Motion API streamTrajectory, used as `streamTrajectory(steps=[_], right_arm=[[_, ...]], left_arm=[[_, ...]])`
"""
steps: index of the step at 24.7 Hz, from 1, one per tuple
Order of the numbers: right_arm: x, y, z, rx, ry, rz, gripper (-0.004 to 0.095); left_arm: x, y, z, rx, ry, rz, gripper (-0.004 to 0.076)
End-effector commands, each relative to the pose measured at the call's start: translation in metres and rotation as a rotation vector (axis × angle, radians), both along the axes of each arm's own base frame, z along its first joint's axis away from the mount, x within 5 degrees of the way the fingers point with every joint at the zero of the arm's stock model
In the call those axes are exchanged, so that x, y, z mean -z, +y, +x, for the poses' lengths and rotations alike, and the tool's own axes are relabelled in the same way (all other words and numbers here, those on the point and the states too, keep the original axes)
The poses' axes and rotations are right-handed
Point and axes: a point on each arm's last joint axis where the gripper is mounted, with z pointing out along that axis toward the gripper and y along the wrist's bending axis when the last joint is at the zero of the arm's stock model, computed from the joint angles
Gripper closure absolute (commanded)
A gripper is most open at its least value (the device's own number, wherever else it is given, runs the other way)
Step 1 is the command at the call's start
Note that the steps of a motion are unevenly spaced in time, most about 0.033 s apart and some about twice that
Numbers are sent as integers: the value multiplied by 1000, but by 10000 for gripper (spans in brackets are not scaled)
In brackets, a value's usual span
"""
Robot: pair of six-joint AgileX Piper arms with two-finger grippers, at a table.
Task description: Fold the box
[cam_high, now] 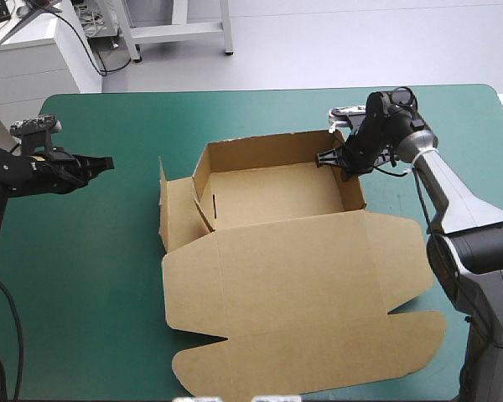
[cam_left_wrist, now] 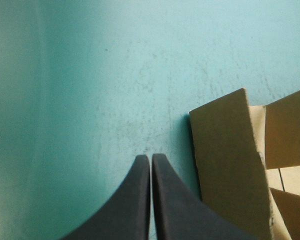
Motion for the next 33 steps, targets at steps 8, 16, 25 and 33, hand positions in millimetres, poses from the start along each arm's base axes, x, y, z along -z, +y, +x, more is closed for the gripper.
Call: streamTrajectory(steps=[8,16,25,33], right_arm=[[-112,-32,-46,19,-246,179,925],[-172,-51,-89,12,-402,317,925],[-159,-31,-83,-41,-360,318,925],[-130,-23,-55,-5,-292,344,925]], left_arm=[[-19,-5,-5,6,-55,-47,400],[-27,-20,-4,16,-76,-300,125],[-33,-41,-14,252,-54,-429,125],[-35,-47,-20,335,-34,-457,125]])
